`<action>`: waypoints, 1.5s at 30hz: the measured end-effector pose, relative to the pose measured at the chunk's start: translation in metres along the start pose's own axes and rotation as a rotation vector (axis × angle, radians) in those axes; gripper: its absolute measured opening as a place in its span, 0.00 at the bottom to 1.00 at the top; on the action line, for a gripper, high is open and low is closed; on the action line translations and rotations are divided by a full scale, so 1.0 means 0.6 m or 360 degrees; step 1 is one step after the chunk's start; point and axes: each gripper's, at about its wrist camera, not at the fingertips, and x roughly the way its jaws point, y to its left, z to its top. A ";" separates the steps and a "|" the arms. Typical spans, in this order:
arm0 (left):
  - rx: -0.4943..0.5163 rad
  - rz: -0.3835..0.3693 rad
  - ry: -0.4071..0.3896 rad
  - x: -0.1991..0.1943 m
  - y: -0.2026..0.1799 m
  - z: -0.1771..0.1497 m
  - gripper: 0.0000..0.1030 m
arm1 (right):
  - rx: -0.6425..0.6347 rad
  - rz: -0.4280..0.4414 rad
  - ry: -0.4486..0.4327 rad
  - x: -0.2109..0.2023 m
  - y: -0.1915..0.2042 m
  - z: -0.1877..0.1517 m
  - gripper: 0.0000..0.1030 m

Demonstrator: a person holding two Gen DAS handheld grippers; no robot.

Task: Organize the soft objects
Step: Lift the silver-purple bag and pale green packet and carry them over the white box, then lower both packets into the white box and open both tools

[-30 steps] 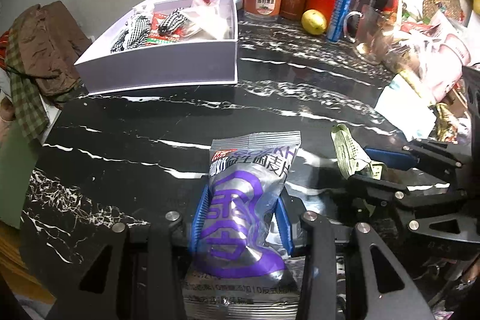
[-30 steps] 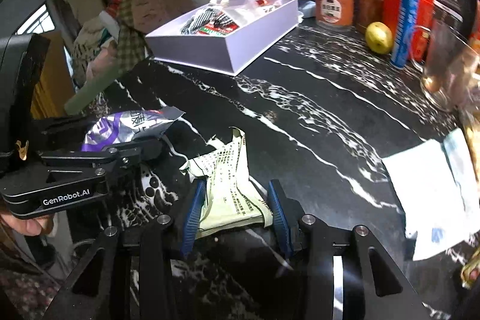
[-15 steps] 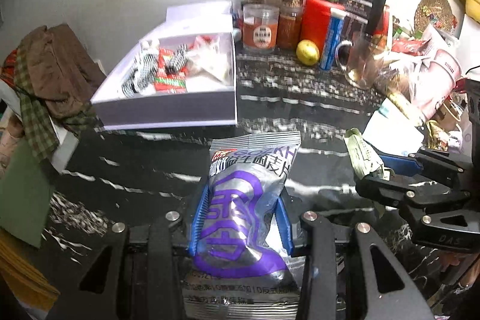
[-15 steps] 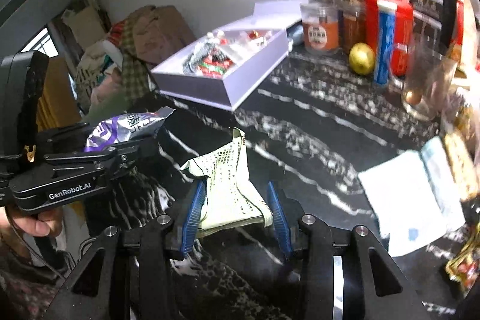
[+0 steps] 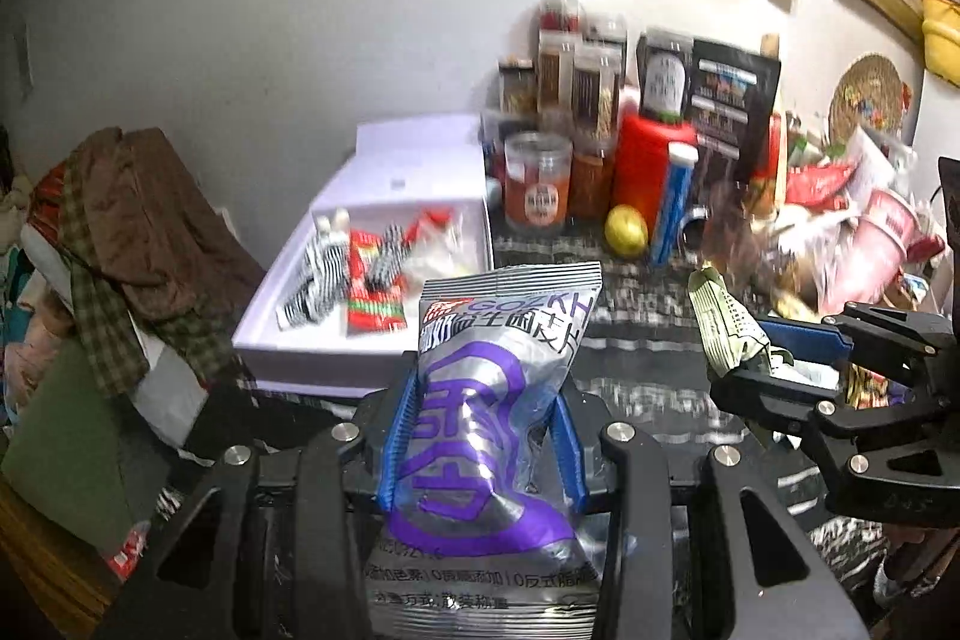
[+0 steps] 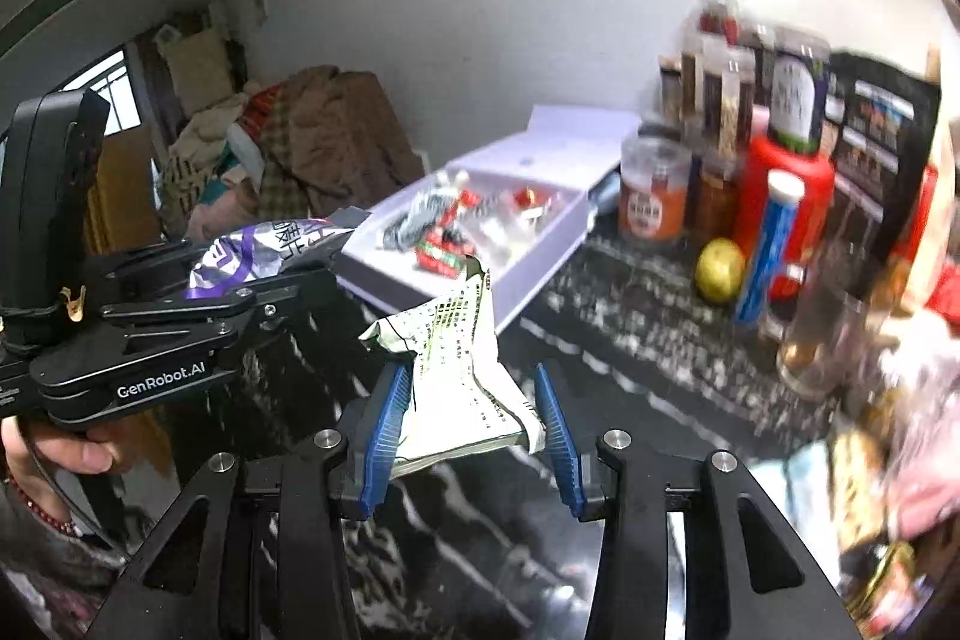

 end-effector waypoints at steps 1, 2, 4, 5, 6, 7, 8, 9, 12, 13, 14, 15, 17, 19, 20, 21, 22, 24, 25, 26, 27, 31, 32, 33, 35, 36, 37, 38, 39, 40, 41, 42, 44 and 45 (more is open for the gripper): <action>0.0001 0.0002 -0.0019 -0.001 0.002 0.007 0.39 | -0.0009 0.0003 -0.0016 -0.001 0.000 0.011 0.42; 0.0002 0.0005 -0.0042 -0.002 0.004 0.018 0.39 | -0.0014 0.0006 -0.0027 -0.001 -0.001 0.019 0.42; 0.0001 0.0008 -0.0077 -0.004 0.009 0.032 0.39 | -0.0021 0.0014 -0.0047 0.000 -0.001 0.034 0.42; 0.0002 0.0009 -0.0101 -0.004 0.012 0.042 0.39 | -0.0026 0.0025 -0.0058 0.002 -0.001 0.044 0.42; 0.0001 0.0010 -0.0114 -0.003 0.014 0.049 0.39 | -0.0028 0.0031 -0.0065 0.004 -0.002 0.050 0.42; 0.0002 0.0010 -0.0129 -0.002 0.017 0.056 0.39 | -0.0029 0.0038 -0.0071 0.007 -0.002 0.059 0.42; 0.0000 0.0010 -0.0148 -0.001 0.020 0.066 0.39 | -0.0034 0.0046 -0.0081 0.011 -0.003 0.069 0.42; -0.0002 0.0012 -0.0161 0.001 0.023 0.072 0.39 | -0.0037 0.0050 -0.0089 0.015 -0.003 0.077 0.42; -0.0009 0.0025 -0.0207 0.010 0.034 0.093 0.39 | -0.0050 0.0055 -0.0109 0.030 -0.003 0.099 0.42; -0.0014 0.0023 -0.0215 0.014 0.038 0.098 0.39 | -0.0058 0.0062 -0.0115 0.035 -0.003 0.106 0.42; -0.0025 0.0014 -0.0224 0.020 0.044 0.106 0.39 | -0.0068 0.0073 -0.0123 0.042 -0.002 0.116 0.42; -0.0030 0.0011 -0.0231 0.025 0.048 0.112 0.39 | -0.0075 0.0081 -0.0128 0.047 -0.002 0.123 0.42; -0.0035 0.0015 -0.0249 0.035 0.056 0.123 0.39 | -0.0095 0.0092 -0.0136 0.063 -0.001 0.141 0.42; -0.0043 0.0017 -0.0266 0.047 0.065 0.135 0.39 | -0.0114 0.0097 -0.0141 0.080 0.000 0.158 0.42; -0.0048 0.0017 -0.0275 0.053 0.072 0.141 0.39 | -0.0119 0.0100 -0.0142 0.087 0.000 0.165 0.42; -0.0052 0.0019 -0.0282 0.059 0.077 0.146 0.39 | -0.0124 0.0104 -0.0144 0.096 -0.001 0.173 0.42; -0.0054 0.0023 -0.0288 0.065 0.083 0.152 0.39 | -0.0126 0.0107 -0.0146 0.103 -0.002 0.179 0.42; -0.0056 0.0033 -0.0301 0.081 0.095 0.165 0.39 | -0.0129 0.0113 -0.0153 0.119 -0.004 0.193 0.42; -0.0055 0.0036 -0.0304 0.087 0.100 0.171 0.39 | -0.0130 0.0117 -0.0159 0.127 -0.005 0.200 0.42; -0.0054 0.0043 -0.0311 0.097 0.107 0.179 0.39 | -0.0131 0.0118 -0.0166 0.136 -0.006 0.208 0.42; -0.0053 0.0047 -0.0315 0.102 0.110 0.184 0.39 | -0.0133 0.0120 -0.0174 0.144 -0.007 0.216 0.42; -0.0073 0.0058 -0.0328 0.132 0.130 0.209 0.39 | -0.0150 0.0123 -0.0221 0.175 -0.007 0.239 0.42; -0.0079 0.0063 -0.0329 0.139 0.134 0.214 0.39 | -0.0157 0.0125 -0.0230 0.181 -0.006 0.243 0.42; -0.0086 0.0071 -0.0330 0.146 0.138 0.217 0.39 | -0.0159 0.0127 -0.0238 0.189 -0.006 0.249 0.42; -0.0092 0.0080 -0.0323 0.159 0.144 0.222 0.39 | -0.0153 0.0132 -0.0233 0.204 -0.008 0.260 0.42; -0.0094 0.0081 -0.0316 0.165 0.147 0.223 0.39 | -0.0151 0.0135 -0.0228 0.212 -0.008 0.265 0.42; -0.0097 0.0082 -0.0310 0.170 0.151 0.224 0.39 | -0.0156 0.0143 -0.0222 0.217 -0.007 0.267 0.42; -0.0095 0.0086 -0.0299 0.178 0.155 0.225 0.39 | -0.0162 0.0151 -0.0212 0.228 -0.006 0.272 0.42; -0.0094 0.0093 -0.0290 0.184 0.157 0.224 0.39 | -0.0167 0.0154 -0.0202 0.236 -0.005 0.274 0.42; -0.0092 0.0100 -0.0282 0.190 0.159 0.224 0.39 | -0.0170 0.0157 -0.0193 0.245 -0.008 0.279 0.42; -0.0093 0.0118 -0.0268 0.199 0.162 0.223 0.39 | -0.0172 0.0155 -0.0181 0.256 -0.009 0.280 0.42; -0.0095 0.0126 -0.0251 0.207 0.166 0.223 0.39 | -0.0170 0.0158 -0.0167 0.266 -0.011 0.281 0.42; -0.0107 0.0129 -0.0216 0.225 0.173 0.222 0.39 | -0.0157 0.0165 -0.0138 0.285 -0.018 0.283 0.42; -0.0113 0.0127 -0.0195 0.234 0.176 0.221 0.39 | -0.0155 0.0165 -0.0131 0.291 -0.019 0.283 0.42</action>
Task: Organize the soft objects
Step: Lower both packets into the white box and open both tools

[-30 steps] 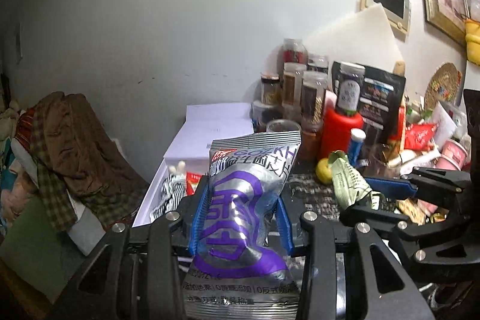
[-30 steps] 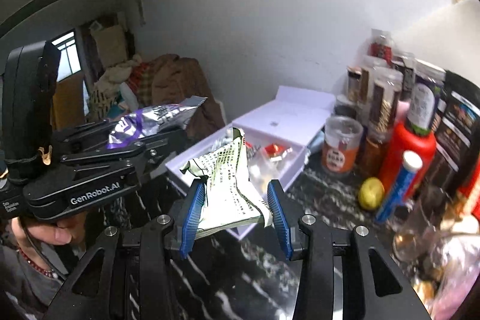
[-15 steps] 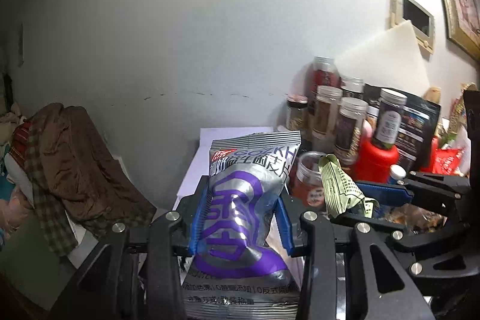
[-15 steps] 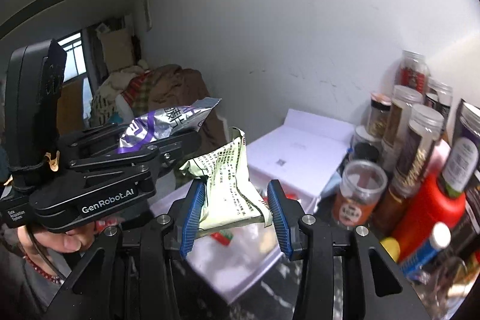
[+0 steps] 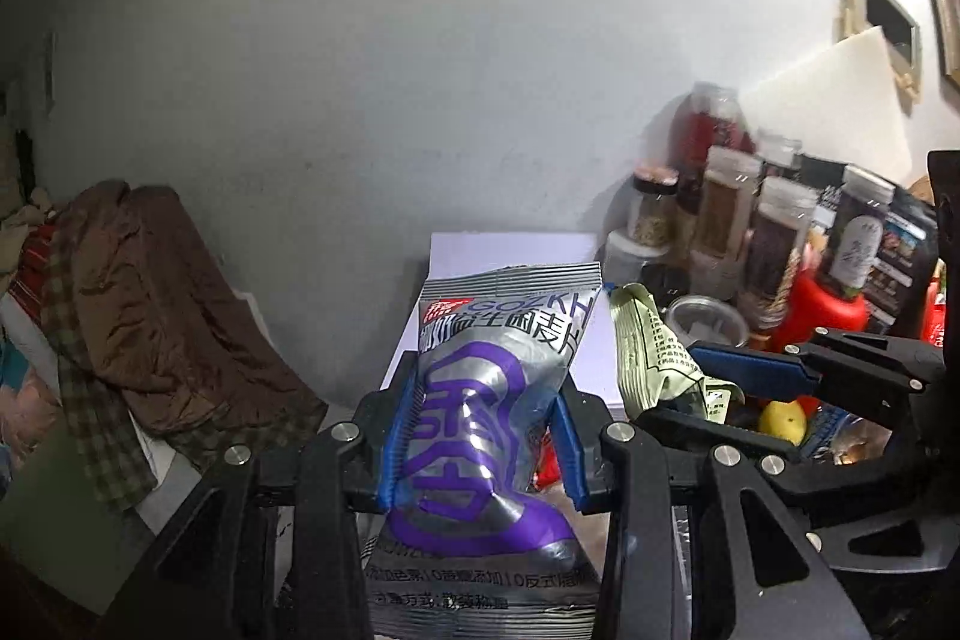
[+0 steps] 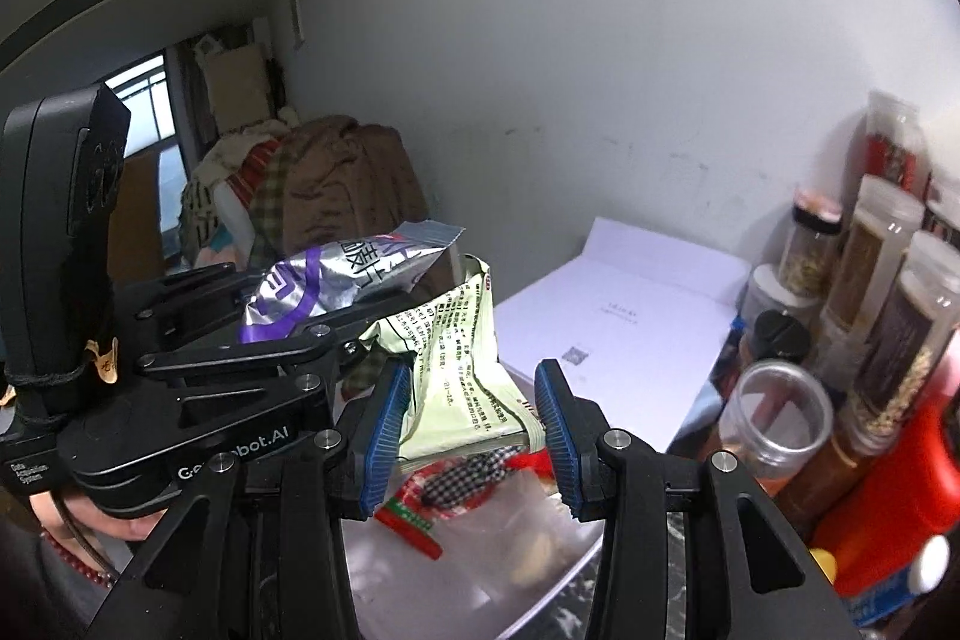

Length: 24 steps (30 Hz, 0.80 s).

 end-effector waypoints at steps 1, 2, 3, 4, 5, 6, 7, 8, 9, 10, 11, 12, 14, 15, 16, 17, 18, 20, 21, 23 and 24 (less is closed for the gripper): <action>-0.0004 0.0001 0.0019 0.007 0.002 -0.001 0.39 | 0.0001 0.0002 0.0011 0.008 -0.003 -0.001 0.42; -0.0007 0.0005 0.0040 0.016 0.005 -0.004 0.39 | 0.0005 0.0008 0.0029 0.018 -0.005 -0.004 0.42; -0.0005 0.0011 0.0059 0.024 0.006 -0.008 0.39 | 0.0008 0.0009 0.0044 0.026 -0.008 -0.005 0.42; -0.0003 0.0017 0.0076 0.029 0.007 -0.011 0.39 | 0.0012 0.0007 0.0057 0.032 -0.010 -0.008 0.42; -0.0005 0.0022 0.0099 0.038 0.009 -0.015 0.39 | 0.0016 0.0007 0.0077 0.041 -0.013 -0.011 0.42; -0.0009 0.0022 0.0115 0.045 0.009 -0.017 0.39 | 0.0021 0.0007 0.0095 0.049 -0.018 -0.014 0.42; -0.0013 0.0021 0.0134 0.051 0.010 -0.020 0.39 | 0.0030 0.0009 0.0110 0.055 -0.022 -0.017 0.42; -0.0020 0.0022 0.0158 0.061 0.011 -0.024 0.39 | 0.0040 0.0010 0.0121 0.060 -0.026 -0.021 0.42; -0.0022 0.0025 0.0175 0.068 0.011 -0.027 0.39 | 0.0048 0.0010 0.0132 0.064 -0.027 -0.023 0.42; -0.0021 0.0028 0.0189 0.074 0.010 -0.030 0.39 | 0.0060 0.0006 0.0145 0.070 -0.031 -0.027 0.42; -0.0018 0.0038 0.0210 0.084 0.009 -0.034 0.39 | 0.0069 0.0002 0.0163 0.076 -0.033 -0.031 0.42; -0.0014 0.0042 0.0225 0.090 0.008 -0.036 0.39 | 0.0073 0.0001 0.0188 0.083 -0.036 -0.033 0.42; -0.0019 0.0035 0.0264 0.105 0.006 -0.042 0.39 | 0.0082 -0.0001 0.0224 0.094 -0.044 -0.039 0.42; -0.0020 0.0031 0.0282 0.112 0.005 -0.045 0.39 | 0.0088 -0.0001 0.0246 0.099 -0.047 -0.042 0.42; -0.0022 0.0024 0.0307 0.120 0.004 -0.049 0.39 | 0.0107 0.0004 0.0277 0.105 -0.053 -0.047 0.42; -0.0024 0.0017 0.0325 0.126 0.003 -0.051 0.39 | 0.0126 0.0012 0.0292 0.110 -0.059 -0.050 0.42; -0.0023 0.0009 0.0342 0.132 0.002 -0.054 0.39 | 0.0142 0.0015 0.0307 0.113 -0.064 -0.052 0.42; -0.0015 0.0008 0.0374 0.142 -0.001 -0.061 0.39 | 0.0161 0.0017 0.0344 0.121 -0.071 -0.058 0.42; -0.0012 0.0012 0.0385 0.147 -0.003 -0.063 0.39 | 0.0164 0.0011 0.0357 0.125 -0.073 -0.060 0.42; -0.0009 0.0019 0.0417 0.157 -0.004 -0.070 0.39 | 0.0169 -0.0006 0.0387 0.133 -0.075 -0.068 0.42; -0.0012 0.0018 0.0438 0.164 -0.005 -0.074 0.39 | 0.0171 -0.0009 0.0398 0.136 -0.076 -0.070 0.42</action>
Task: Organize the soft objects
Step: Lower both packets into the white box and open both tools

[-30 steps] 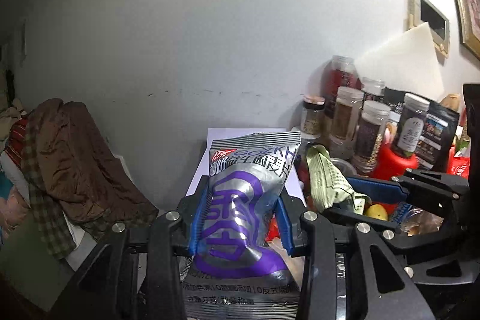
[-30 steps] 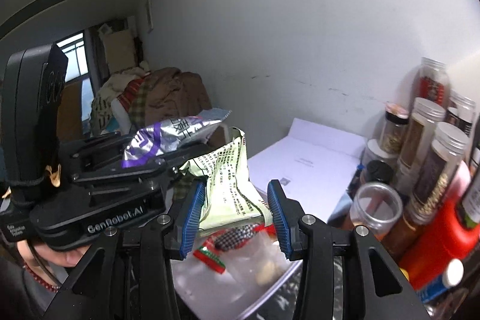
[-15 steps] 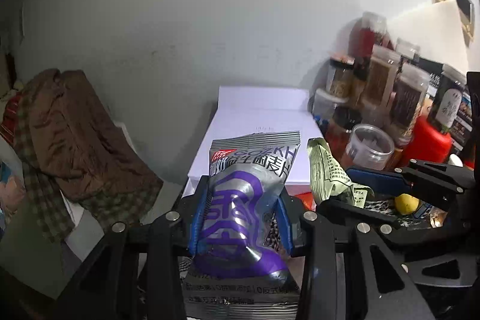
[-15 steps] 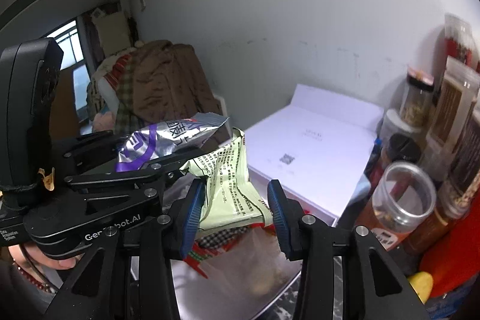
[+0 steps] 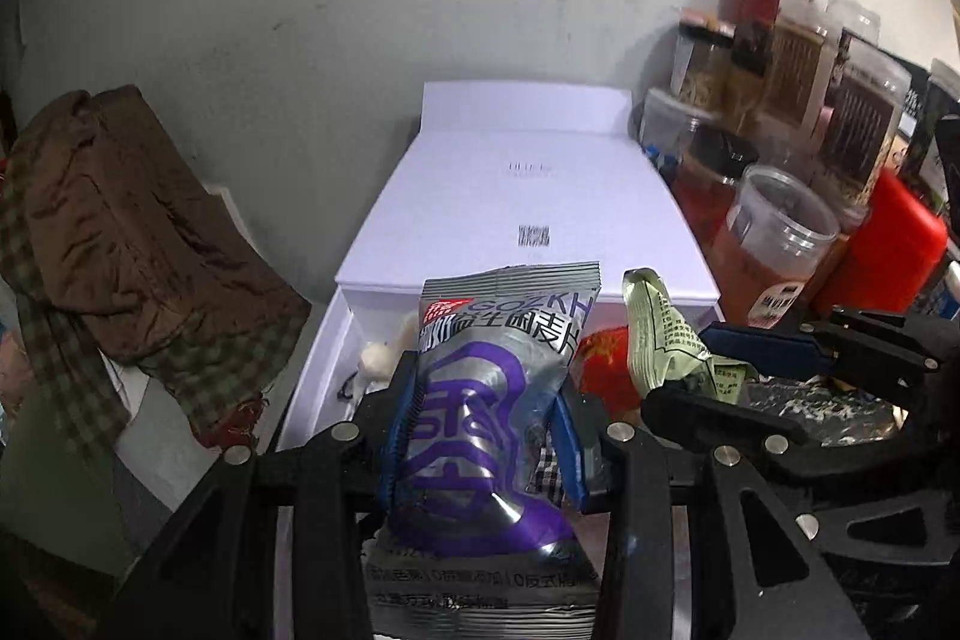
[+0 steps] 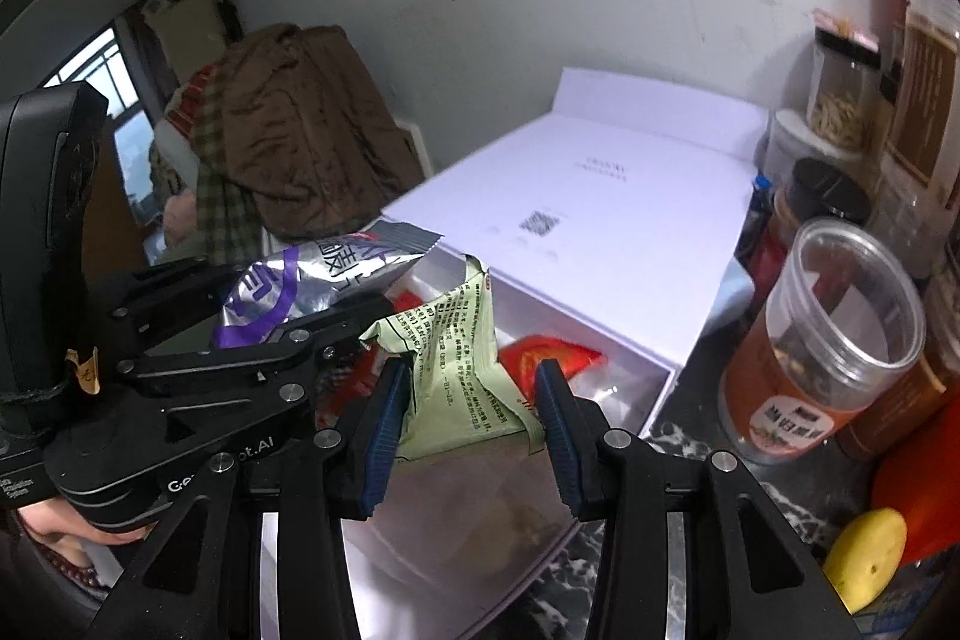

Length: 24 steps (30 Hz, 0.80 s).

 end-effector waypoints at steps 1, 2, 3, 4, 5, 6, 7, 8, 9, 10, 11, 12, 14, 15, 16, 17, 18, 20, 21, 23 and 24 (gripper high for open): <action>-0.0003 -0.0003 0.0013 0.004 0.000 -0.001 0.39 | 0.0003 -0.0003 0.0012 0.004 -0.001 -0.002 0.42; -0.0009 -0.0005 0.0035 0.011 0.001 -0.004 0.39 | 0.0004 -0.0003 0.0025 0.008 -0.002 -0.004 0.42; -0.0013 -0.0004 0.0049 0.016 0.002 -0.005 0.39 | 0.0005 -0.0005 0.0034 0.012 -0.003 -0.005 0.42; -0.0014 -0.0002 0.0060 0.020 0.002 -0.007 0.39 | 0.0004 -0.0008 0.0042 0.015 -0.003 -0.007 0.42; -0.0014 0.0005 0.0076 0.026 0.003 -0.009 0.39 | 0.0002 -0.0013 0.0049 0.017 -0.004 -0.008 0.42; -0.0012 0.0016 0.0089 0.030 0.004 -0.010 0.39 | 0.0005 -0.0016 0.0053 0.020 -0.005 -0.009 0.42; -0.0011 0.0029 0.0106 0.035 0.005 -0.012 0.39 | 0.0010 -0.0014 0.0059 0.021 -0.007 -0.010 0.42; -0.0016 0.0033 0.0127 0.041 0.006 -0.014 0.39 | 0.0013 -0.0012 0.0061 0.021 -0.007 -0.010 0.42; -0.0022 0.0029 0.0150 0.047 0.007 -0.016 0.39 | 0.0014 -0.0014 0.0063 0.022 -0.008 -0.010 0.42; -0.0026 0.0027 0.0163 0.051 0.008 -0.018 0.39 | 0.0013 -0.0019 0.0064 0.022 -0.009 -0.011 0.42; -0.0028 0.0030 0.0174 0.055 0.008 -0.019 0.39 | 0.0010 -0.0027 0.0064 0.022 -0.009 -0.010 0.42; -0.0026 0.0036 0.0182 0.058 0.008 -0.020 0.39 | 0.0007 -0.0036 0.0061 0.021 -0.009 -0.009 0.42; -0.0020 0.0052 0.0185 0.061 0.007 -0.021 0.39 | 0.0002 -0.0051 0.0050 0.017 -0.008 -0.008 0.42; -0.0018 0.0055 0.0186 0.061 0.007 -0.022 0.39 | 0.0001 -0.0055 0.0041 0.013 -0.008 -0.006 0.42; -0.0018 0.0055 0.0187 0.061 0.007 -0.022 0.39 | -0.0001 -0.0056 0.0033 0.012 -0.008 -0.006 0.42; -0.0017 0.0056 0.0189 0.062 0.007 -0.022 0.39 | -0.0005 -0.0052 0.0022 0.011 -0.008 -0.006 0.42; -0.0016 0.0058 0.0191 0.063 0.007 -0.022 0.39 | -0.0003 -0.0051 0.0019 0.011 -0.008 -0.006 0.42; -0.0013 0.0061 0.0194 0.064 0.007 -0.022 0.39 | 0.0013 -0.0061 0.0032 0.017 -0.009 -0.009 0.42; -0.0010 0.0063 0.0194 0.064 0.006 -0.022 0.39 | 0.0016 -0.0063 0.0041 0.021 -0.010 -0.010 0.42; -0.0008 0.0066 0.0195 0.065 0.005 -0.022 0.39 | 0.0011 -0.0053 0.0043 0.026 -0.009 -0.012 0.42; -0.0008 0.0066 0.0196 0.066 0.005 -0.022 0.39 | 0.0004 -0.0055 0.0045 0.028 -0.008 -0.013 0.42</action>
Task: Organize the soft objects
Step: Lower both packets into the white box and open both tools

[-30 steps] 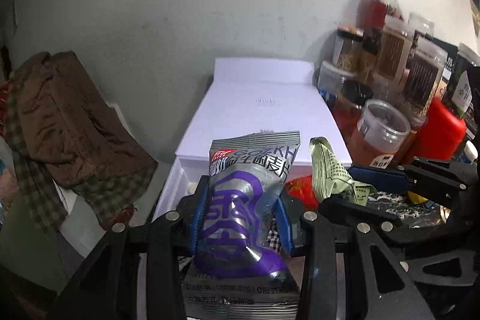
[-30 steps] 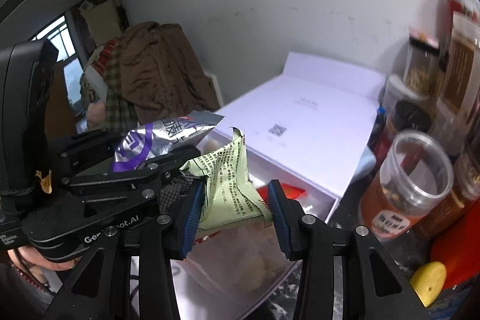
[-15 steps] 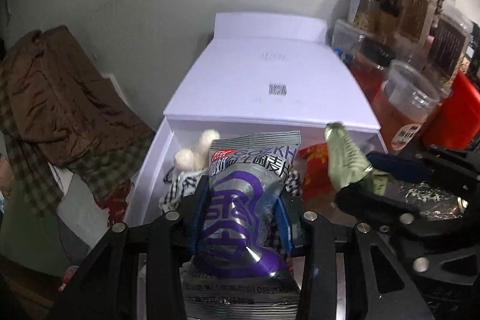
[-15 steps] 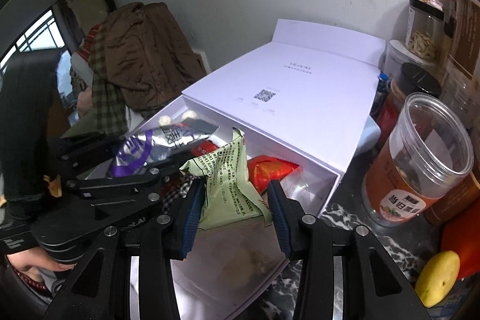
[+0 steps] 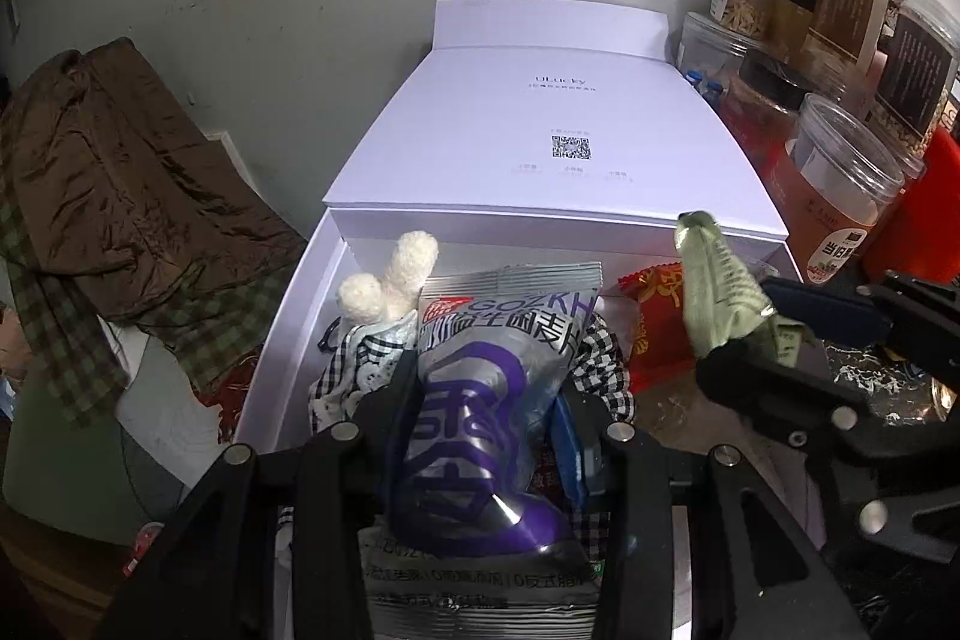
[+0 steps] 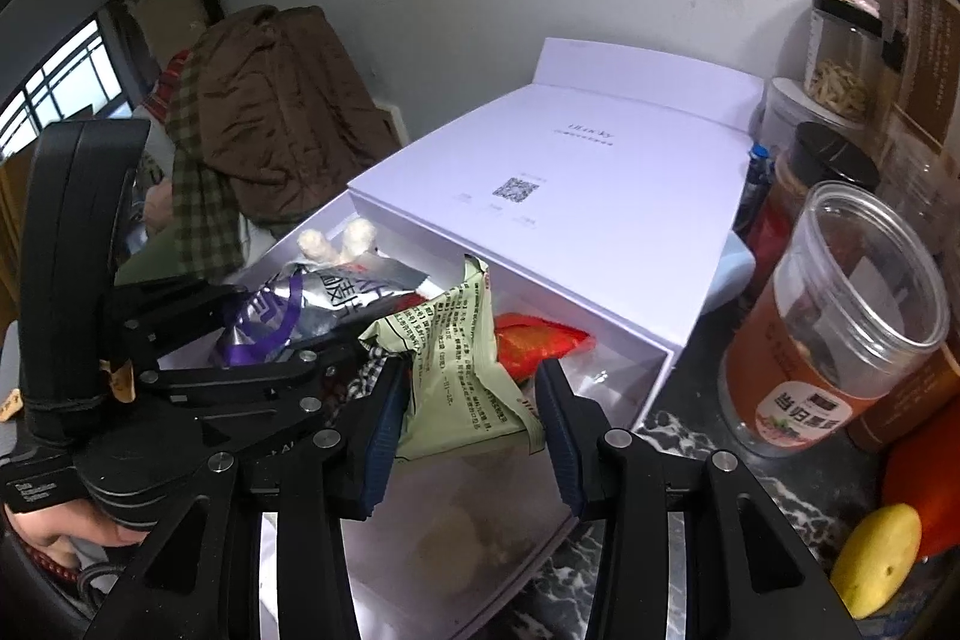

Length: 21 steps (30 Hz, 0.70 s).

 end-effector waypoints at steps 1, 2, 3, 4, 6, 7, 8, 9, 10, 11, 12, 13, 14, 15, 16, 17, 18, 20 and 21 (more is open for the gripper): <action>-0.0001 0.0001 0.0001 0.000 -0.001 0.000 0.39 | -0.0010 -0.0008 0.0000 0.001 0.002 0.000 0.42; -0.0003 0.0001 0.0002 0.000 -0.001 0.001 0.39 | -0.0029 -0.0019 0.0002 0.004 0.004 0.000 0.42; -0.0003 0.0002 0.0003 0.000 -0.002 0.001 0.39 | -0.0041 -0.0027 0.0004 0.006 0.007 -0.001 0.42; -0.0006 0.0007 0.0005 0.000 -0.001 0.001 0.39 | -0.0046 -0.0036 0.0002 0.007 0.008 -0.002 0.42; -0.0015 0.0001 0.0008 -0.001 0.001 0.003 0.39 | -0.0037 -0.0036 0.0004 0.008 0.007 -0.002 0.43; -0.0017 0.0003 0.0010 -0.001 0.002 0.003 0.39 | -0.0036 -0.0035 0.0005 0.009 0.007 -0.002 0.43; -0.0017 0.0014 0.0011 0.000 0.001 0.003 0.39 | -0.0035 -0.0035 0.0006 0.009 0.006 -0.002 0.43; -0.0011 0.0030 0.0013 0.000 0.000 0.003 0.39 | -0.0031 -0.0028 0.0010 0.009 0.006 -0.002 0.43; -0.0007 0.0043 0.0016 0.001 -0.001 0.003 0.39 | -0.0022 -0.0015 0.0017 0.010 0.004 -0.001 0.44; -0.0003 0.0057 0.0023 0.002 -0.002 0.004 0.39 | -0.0011 0.0002 0.0029 0.010 0.002 0.000 0.44; -0.0002 0.0066 0.0029 0.002 -0.002 0.004 0.39 | -0.0001 0.0013 0.0040 0.010 0.000 0.001 0.44; -0.0002 0.0080 0.0042 0.001 -0.004 0.005 0.39 | 0.0004 0.0017 0.0047 0.011 -0.001 0.003 0.44; -0.0008 0.0083 0.0046 0.001 -0.004 0.005 0.39 | 0.0007 0.0020 0.0054 0.011 -0.002 0.004 0.44; -0.0021 0.0083 0.0048 0.000 -0.004 0.004 0.39 | 0.0012 0.0022 0.0058 0.010 -0.003 0.004 0.44; -0.0037 0.0080 0.0049 -0.001 -0.002 0.003 0.39 | 0.0018 0.0026 0.0061 0.010 -0.003 0.004 0.44; -0.0052 0.0075 0.0050 -0.003 0.000 0.001 0.39 | 0.0022 0.0033 0.0067 0.010 -0.002 0.004 0.44; -0.0066 0.0069 0.0053 -0.004 0.002 0.000 0.39 | 0.0022 0.0034 0.0075 0.009 -0.002 0.004 0.45; -0.0096 0.0067 0.0068 -0.009 0.005 -0.002 0.39 | 0.0021 0.0036 0.0083 0.009 -0.002 0.005 0.46; -0.0100 0.0076 0.0071 -0.012 0.006 -0.002 0.40 | 0.0021 0.0042 0.0086 0.006 -0.002 0.004 0.47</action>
